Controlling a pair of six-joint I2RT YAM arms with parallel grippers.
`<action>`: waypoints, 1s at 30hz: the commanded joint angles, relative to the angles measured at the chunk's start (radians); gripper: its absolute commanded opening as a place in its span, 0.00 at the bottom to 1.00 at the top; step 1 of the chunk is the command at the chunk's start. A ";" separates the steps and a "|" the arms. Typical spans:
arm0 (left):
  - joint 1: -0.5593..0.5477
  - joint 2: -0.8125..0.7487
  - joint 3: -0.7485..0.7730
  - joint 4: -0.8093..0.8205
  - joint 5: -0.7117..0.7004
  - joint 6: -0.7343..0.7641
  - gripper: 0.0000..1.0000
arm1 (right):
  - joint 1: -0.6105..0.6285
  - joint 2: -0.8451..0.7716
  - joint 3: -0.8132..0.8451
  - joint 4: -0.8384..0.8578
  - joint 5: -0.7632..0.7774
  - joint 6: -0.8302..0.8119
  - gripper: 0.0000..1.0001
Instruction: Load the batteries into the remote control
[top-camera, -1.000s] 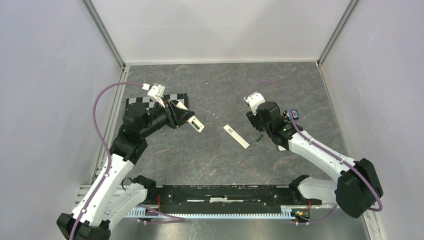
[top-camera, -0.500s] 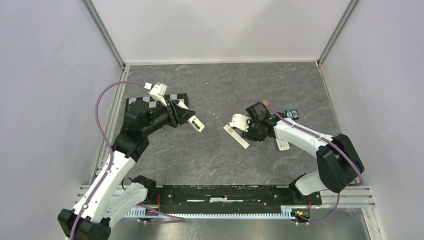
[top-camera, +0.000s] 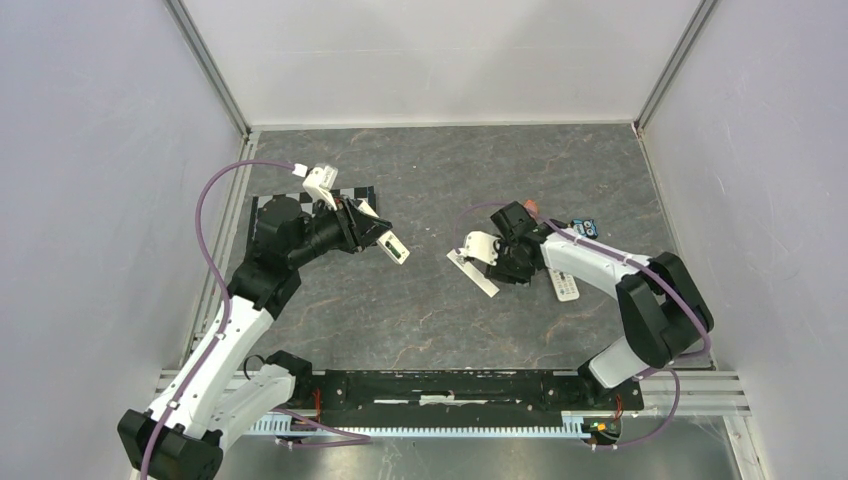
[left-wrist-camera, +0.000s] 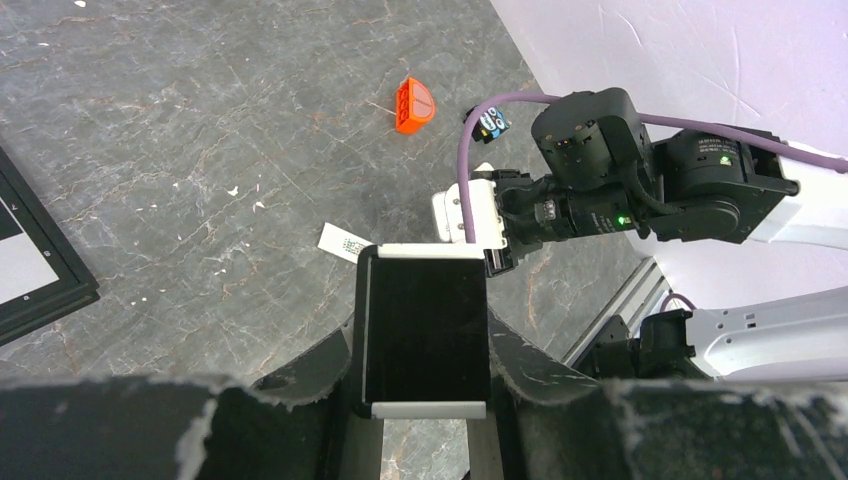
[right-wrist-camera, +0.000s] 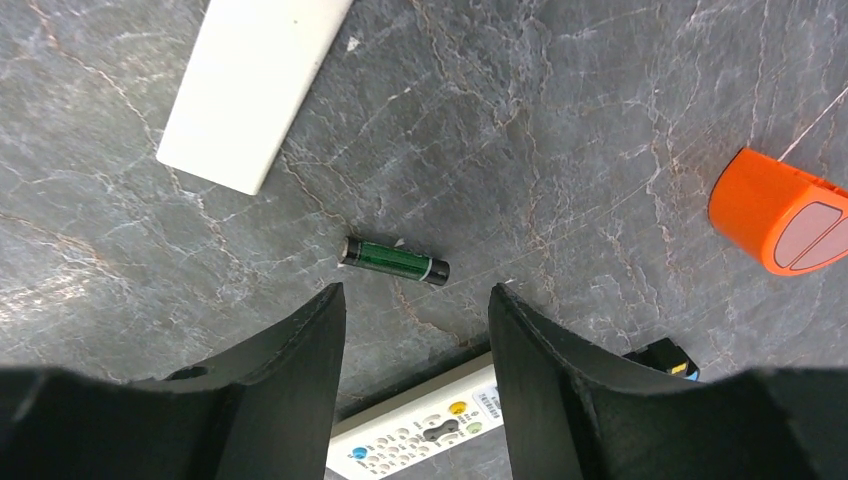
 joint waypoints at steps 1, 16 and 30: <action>0.001 -0.016 0.047 0.012 0.013 0.005 0.02 | -0.019 0.021 0.033 -0.002 -0.021 -0.032 0.59; 0.001 -0.022 0.052 -0.008 -0.007 0.018 0.02 | -0.052 0.093 0.045 0.002 -0.126 -0.068 0.47; 0.001 -0.033 0.044 -0.006 -0.005 0.012 0.02 | -0.092 0.159 0.091 -0.030 -0.159 -0.032 0.24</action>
